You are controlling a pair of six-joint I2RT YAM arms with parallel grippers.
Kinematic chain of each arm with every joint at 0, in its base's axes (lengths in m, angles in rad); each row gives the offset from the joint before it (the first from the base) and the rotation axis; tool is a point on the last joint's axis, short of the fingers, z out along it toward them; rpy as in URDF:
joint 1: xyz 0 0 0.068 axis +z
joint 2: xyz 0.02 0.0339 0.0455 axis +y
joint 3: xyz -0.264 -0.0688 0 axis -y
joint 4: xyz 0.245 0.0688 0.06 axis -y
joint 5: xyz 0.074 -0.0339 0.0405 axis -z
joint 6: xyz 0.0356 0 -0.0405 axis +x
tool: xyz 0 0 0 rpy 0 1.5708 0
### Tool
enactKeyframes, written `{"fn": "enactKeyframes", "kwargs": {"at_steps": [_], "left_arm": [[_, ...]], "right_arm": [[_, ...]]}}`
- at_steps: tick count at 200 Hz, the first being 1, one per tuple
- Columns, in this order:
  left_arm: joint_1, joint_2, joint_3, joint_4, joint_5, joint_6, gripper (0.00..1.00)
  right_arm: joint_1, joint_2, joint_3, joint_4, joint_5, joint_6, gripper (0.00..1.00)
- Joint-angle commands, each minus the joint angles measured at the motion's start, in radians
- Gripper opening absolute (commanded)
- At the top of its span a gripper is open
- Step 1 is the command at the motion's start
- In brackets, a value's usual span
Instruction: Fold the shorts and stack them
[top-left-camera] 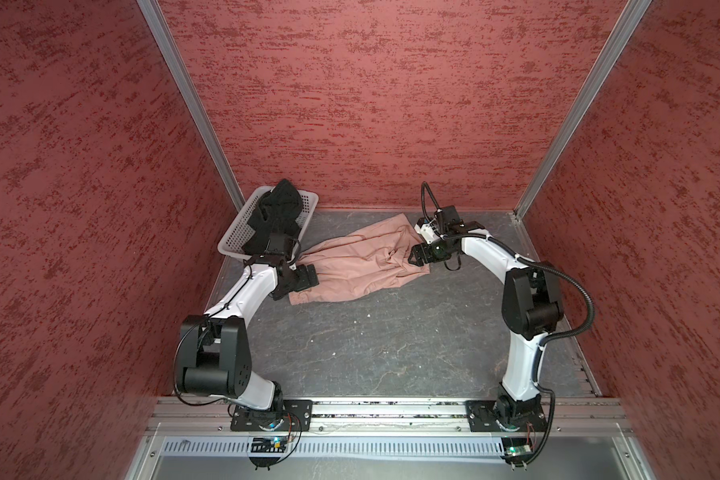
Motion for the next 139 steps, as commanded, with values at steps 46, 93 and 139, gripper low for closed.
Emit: {"fn": "enactKeyframes", "kwargs": {"at_steps": [46, 93, 139], "left_arm": [[0.031, 0.086, -0.003, 0.128, 0.01, -0.004, 0.99], [0.035, 0.152, 0.002, 0.181, 0.046, 0.029, 0.99], [-0.007, 0.178, 0.034, 0.12, 0.032, 0.057, 0.9]], "right_arm": [[0.0, 0.082, 0.003, 0.117, 0.049, 0.024, 0.78], [-0.005, 0.11, -0.042, 0.147, 0.003, 0.078, 0.4], [-0.046, 0.026, -0.152, 0.119, 0.063, 0.137, 0.0]]}}
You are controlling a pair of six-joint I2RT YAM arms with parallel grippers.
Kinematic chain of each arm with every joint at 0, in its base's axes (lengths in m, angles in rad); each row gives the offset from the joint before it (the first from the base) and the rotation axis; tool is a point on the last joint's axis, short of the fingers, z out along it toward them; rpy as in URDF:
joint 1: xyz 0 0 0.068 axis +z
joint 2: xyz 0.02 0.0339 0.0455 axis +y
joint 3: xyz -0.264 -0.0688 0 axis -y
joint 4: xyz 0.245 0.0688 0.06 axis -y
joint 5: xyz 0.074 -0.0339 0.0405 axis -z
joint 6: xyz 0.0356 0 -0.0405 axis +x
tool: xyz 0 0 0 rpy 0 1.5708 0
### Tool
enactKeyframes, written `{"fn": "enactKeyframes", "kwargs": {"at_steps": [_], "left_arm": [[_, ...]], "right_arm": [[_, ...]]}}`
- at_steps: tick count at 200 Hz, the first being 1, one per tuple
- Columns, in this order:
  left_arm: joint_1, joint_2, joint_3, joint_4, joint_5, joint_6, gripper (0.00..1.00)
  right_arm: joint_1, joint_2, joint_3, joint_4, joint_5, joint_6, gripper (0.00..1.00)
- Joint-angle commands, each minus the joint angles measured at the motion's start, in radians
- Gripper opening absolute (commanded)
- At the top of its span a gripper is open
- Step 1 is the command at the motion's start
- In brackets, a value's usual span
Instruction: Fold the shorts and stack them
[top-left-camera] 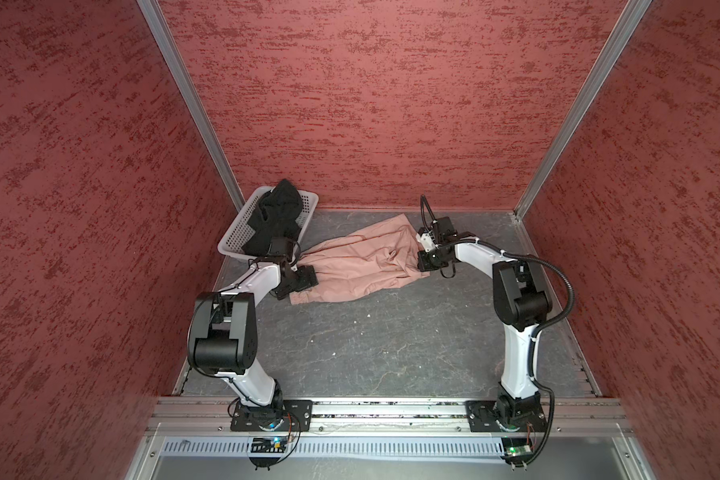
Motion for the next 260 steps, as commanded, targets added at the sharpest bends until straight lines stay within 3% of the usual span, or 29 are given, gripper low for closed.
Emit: {"fn": "enactKeyframes", "kwargs": {"at_steps": [1, 36, 76, 82, 89, 93, 102, 119, 143, 174, 194, 238, 260], "left_arm": [[-0.032, 0.02, 0.031, -0.043, -0.01, 0.031, 0.9], [-0.062, -0.01, 0.001, -0.111, 0.004, -0.002, 0.91], [-0.092, -0.145, -0.131, -0.201, 0.035, -0.098, 0.92], [-0.095, -0.17, -0.148, -0.214, 0.037, -0.11, 0.92], [-0.099, -0.197, -0.162, -0.227, 0.037, -0.118, 0.93], [-0.101, -0.21, -0.166, -0.235, 0.035, -0.12, 0.94], [-0.102, -0.237, -0.164, -0.249, 0.029, -0.113, 1.0], [-0.105, -0.253, -0.109, -0.265, 0.005, -0.075, 0.99], [-0.116, -0.236, 0.014, -0.266, 0.003, -0.023, 0.99], [-0.145, -0.173, 0.126, -0.194, 0.098, 0.019, 0.99], [-0.189, -0.118, 0.162, -0.163, 0.098, 0.028, 0.99], [-0.226, -0.035, 0.111, -0.08, 0.125, 0.0, 0.99], [-0.231, -0.007, 0.078, -0.06, 0.121, -0.001, 0.99]], "right_arm": [[-0.028, -0.068, -0.049, -0.024, 0.04, 0.029, 0.0], [-0.056, -0.167, -0.173, -0.168, 0.079, 0.072, 0.0], [-0.093, -0.367, -0.359, -0.361, 0.085, 0.193, 0.01], [-0.098, -0.404, -0.38, -0.379, 0.08, 0.204, 0.12], [-0.103, -0.445, -0.386, -0.406, 0.093, 0.217, 0.37], [-0.105, -0.466, -0.384, -0.42, 0.108, 0.222, 0.46], [-0.11, -0.507, -0.369, -0.451, 0.142, 0.232, 0.52], [-0.113, -0.558, -0.321, -0.47, 0.168, 0.235, 0.64], [-0.114, -0.589, -0.281, -0.427, 0.145, 0.23, 0.64], [-0.063, -0.614, -0.355, -0.191, -0.116, 0.314, 0.64], [-0.002, -0.59, -0.414, -0.092, -0.196, 0.402, 0.71], [0.016, -0.615, -0.517, -0.094, -0.11, 0.464, 0.71], [0.016, -0.631, -0.578, 0.017, -0.121, 0.5, 0.73]]}}
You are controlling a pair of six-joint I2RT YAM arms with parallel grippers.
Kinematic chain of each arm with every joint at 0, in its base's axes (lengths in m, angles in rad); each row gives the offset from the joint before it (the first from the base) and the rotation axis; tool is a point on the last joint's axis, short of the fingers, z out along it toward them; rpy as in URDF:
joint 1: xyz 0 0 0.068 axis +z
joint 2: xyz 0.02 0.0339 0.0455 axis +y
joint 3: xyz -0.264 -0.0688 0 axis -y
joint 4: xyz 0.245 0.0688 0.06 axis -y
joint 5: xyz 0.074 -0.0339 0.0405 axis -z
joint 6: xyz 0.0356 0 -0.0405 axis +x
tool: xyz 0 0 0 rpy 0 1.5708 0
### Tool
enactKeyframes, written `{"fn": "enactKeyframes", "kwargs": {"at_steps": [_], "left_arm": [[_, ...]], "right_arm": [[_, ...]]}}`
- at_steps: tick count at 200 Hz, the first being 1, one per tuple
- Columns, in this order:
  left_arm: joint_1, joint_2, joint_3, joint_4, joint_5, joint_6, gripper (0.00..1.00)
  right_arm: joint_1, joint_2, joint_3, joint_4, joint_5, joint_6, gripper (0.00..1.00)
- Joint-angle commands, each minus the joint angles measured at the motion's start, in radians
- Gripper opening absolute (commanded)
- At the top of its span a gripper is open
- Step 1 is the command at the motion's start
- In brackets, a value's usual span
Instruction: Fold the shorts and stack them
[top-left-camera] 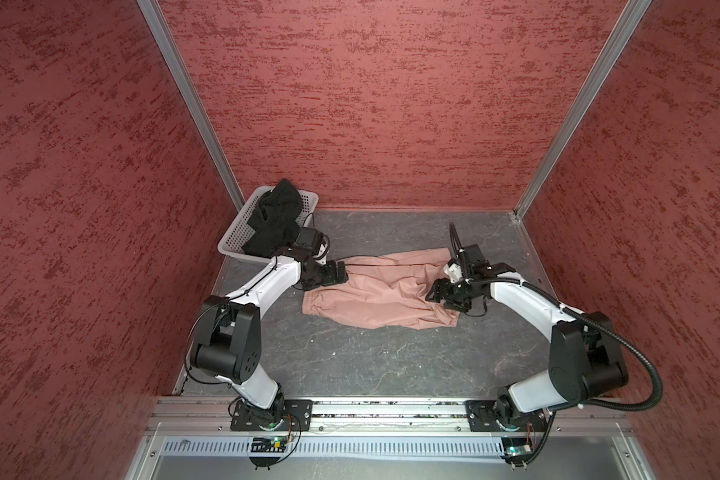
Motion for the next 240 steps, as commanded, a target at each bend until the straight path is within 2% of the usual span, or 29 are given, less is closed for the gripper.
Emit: {"fn": "enactKeyframes", "kwargs": {"at_steps": [1, 40, 65, 110, 140, 170, 192, 219, 240], "left_arm": [[-0.003, 0.025, -0.029, 0.049, 0.014, 0.004, 0.99], [-0.004, 0.048, -0.071, 0.07, -0.017, 0.017, 0.99], [-0.003, 0.062, -0.101, 0.091, -0.023, 0.022, 0.99], [-0.002, 0.08, -0.127, 0.1, -0.024, 0.028, 0.99], [-0.002, 0.081, -0.121, 0.094, -0.024, 0.032, 0.99], [-0.002, 0.069, -0.118, 0.089, -0.026, 0.03, 0.99], [-0.002, 0.073, -0.118, 0.089, -0.028, 0.029, 0.99], [-0.003, 0.076, -0.123, 0.088, -0.029, 0.026, 0.99], [-0.003, 0.068, -0.132, 0.092, -0.028, 0.021, 0.99]], "right_arm": [[-0.003, -0.033, -0.042, 0.132, 0.002, 0.061, 0.73], [-0.004, 0.032, -0.087, 0.409, -0.036, 0.174, 0.73], [-0.008, 0.064, -0.067, 0.46, 0.012, 0.191, 0.73], [-0.021, 0.133, -0.058, 0.566, 0.013, 0.213, 0.74], [-0.026, 0.158, -0.009, 0.563, 0.006, 0.215, 0.73], [-0.026, 0.116, 0.035, 0.447, 0.036, 0.157, 0.73], [-0.026, 0.095, -0.012, 0.534, 0.004, 0.17, 0.74], [-0.027, 0.175, -0.014, 0.589, -0.066, 0.214, 0.73], [-0.026, 0.192, -0.021, 0.596, -0.053, 0.221, 0.69]]}}
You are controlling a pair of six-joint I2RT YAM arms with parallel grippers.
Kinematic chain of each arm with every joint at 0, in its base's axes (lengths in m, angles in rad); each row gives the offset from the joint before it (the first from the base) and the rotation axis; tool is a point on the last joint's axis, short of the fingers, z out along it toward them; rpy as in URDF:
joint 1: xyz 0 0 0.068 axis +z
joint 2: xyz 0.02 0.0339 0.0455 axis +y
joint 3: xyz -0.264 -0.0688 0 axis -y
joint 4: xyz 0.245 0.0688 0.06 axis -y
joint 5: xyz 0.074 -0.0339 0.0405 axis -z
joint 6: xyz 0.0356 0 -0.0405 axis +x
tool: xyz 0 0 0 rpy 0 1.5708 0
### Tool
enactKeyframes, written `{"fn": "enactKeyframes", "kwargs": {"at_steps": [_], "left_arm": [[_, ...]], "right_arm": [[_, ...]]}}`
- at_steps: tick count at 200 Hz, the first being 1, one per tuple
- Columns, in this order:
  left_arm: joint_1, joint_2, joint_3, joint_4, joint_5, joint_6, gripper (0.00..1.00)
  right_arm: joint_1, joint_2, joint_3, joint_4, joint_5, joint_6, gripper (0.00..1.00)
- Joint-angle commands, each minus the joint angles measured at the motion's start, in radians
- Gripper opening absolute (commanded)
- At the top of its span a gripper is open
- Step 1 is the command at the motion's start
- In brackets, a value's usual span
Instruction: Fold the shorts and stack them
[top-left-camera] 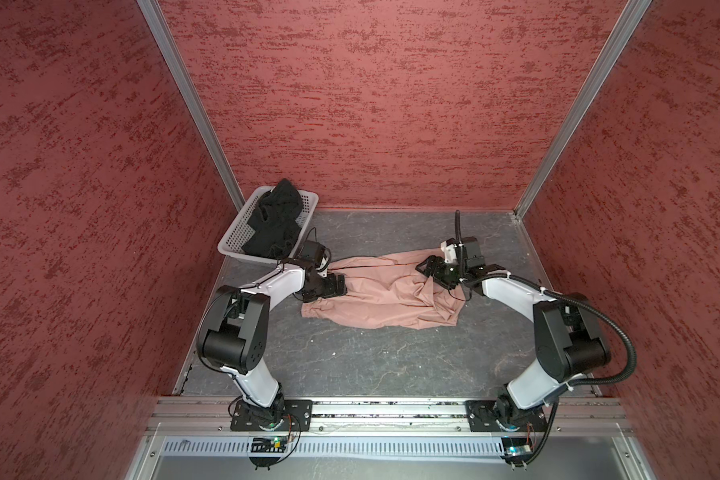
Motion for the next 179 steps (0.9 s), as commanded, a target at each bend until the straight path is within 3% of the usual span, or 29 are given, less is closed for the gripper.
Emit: {"fn": "enactKeyframes", "kwargs": {"at_steps": [1, 21, 56, 94, 126, 179], "left_arm": [[-0.003, 0.012, -0.025, -0.015, -0.014, 0.002, 0.99], [-0.003, 0.011, -0.023, -0.015, -0.016, 0.003, 0.99], [-0.003, 0.017, -0.016, -0.015, -0.022, 0.006, 0.99], [0.005, 0.003, -0.025, -0.02, -0.05, 0.021, 0.99], [0.024, -0.004, -0.026, -0.014, -0.051, 0.025, 0.99], [0.049, -0.007, -0.041, 0.004, -0.053, 0.036, 0.99]], "right_arm": [[-0.004, 0.029, -0.018, 0.039, -0.016, 0.024, 0.69], [-0.005, 0.014, 0.004, 0.008, 0.024, 0.003, 0.52], [-0.015, 0.005, 0.085, -0.033, 0.097, -0.054, 0.0], [-0.016, -0.076, 0.165, -0.084, 0.064, -0.186, 0.0], [-0.017, -0.142, 0.23, -0.257, 0.058, -0.279, 0.0], [-0.017, -0.291, 0.224, -0.379, -0.04, -0.264, 0.0]]}}
